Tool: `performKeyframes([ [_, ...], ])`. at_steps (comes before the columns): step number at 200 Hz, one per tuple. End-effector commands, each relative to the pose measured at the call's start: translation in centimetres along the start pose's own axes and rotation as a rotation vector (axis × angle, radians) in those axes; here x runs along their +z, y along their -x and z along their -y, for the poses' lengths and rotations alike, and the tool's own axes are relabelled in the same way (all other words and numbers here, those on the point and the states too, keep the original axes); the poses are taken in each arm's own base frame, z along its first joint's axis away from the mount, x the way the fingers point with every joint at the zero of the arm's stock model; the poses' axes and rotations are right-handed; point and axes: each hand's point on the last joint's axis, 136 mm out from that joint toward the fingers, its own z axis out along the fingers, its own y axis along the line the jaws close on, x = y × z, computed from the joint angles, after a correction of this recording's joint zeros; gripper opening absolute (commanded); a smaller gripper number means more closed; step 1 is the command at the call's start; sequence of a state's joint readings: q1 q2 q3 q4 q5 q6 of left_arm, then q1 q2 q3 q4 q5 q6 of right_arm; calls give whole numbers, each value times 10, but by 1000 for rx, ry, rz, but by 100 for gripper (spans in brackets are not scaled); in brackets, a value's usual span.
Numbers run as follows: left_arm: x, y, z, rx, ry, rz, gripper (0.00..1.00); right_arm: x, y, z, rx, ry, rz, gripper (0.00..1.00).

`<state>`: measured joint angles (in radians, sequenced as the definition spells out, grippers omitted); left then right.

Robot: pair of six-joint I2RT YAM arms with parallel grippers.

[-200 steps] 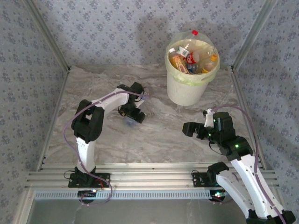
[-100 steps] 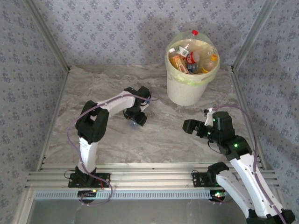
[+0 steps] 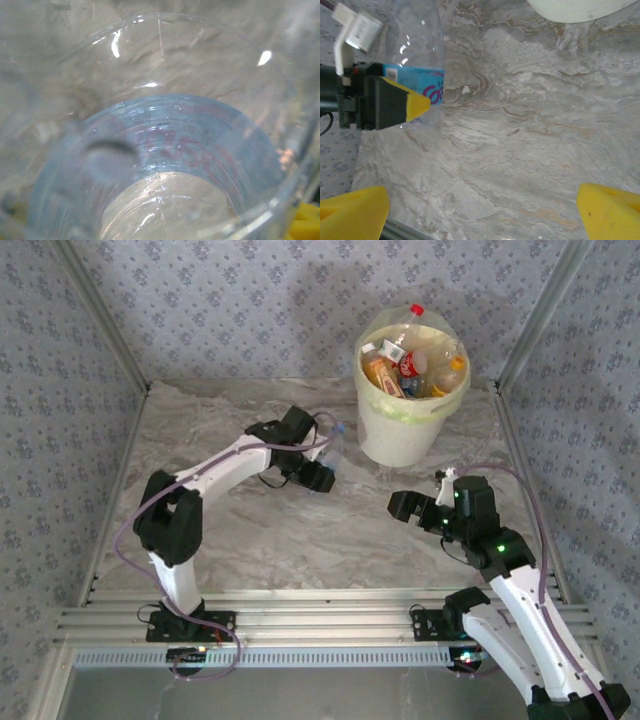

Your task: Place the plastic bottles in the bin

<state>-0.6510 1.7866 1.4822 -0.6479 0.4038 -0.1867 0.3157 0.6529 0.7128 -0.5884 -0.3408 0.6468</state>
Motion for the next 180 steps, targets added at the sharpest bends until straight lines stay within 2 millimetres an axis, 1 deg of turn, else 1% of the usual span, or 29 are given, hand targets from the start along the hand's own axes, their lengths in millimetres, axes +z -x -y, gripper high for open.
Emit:
performKeyframes([
  [1,-34,35,55,54,-202,165,63,-16,19,-36,7,122,39,98],
  [15,-49,43,78,101,-275,223,64,-24,26,-52,-2,174,50,98],
  [35,-67,46,104,170,-380,283,65,-35,34,-74,-27,251,54,98],
  [59,-78,38,124,253,-462,311,65,-46,43,-100,-79,329,45,98],
  [74,-83,31,135,288,-507,314,65,-52,47,-112,-114,365,37,98],
  [103,-91,19,145,313,-556,321,64,-56,54,-121,-135,365,34,98],
  [118,-99,13,154,344,-592,312,65,-57,57,-125,-154,374,35,98],
  [136,-105,6,166,376,-641,301,64,-55,59,-131,-177,403,26,98],
  [160,-109,-3,179,408,-692,280,65,-52,60,-142,-181,460,-9,98],
  [180,-110,-7,185,421,-716,267,65,-49,61,-145,-186,468,-15,98],
])
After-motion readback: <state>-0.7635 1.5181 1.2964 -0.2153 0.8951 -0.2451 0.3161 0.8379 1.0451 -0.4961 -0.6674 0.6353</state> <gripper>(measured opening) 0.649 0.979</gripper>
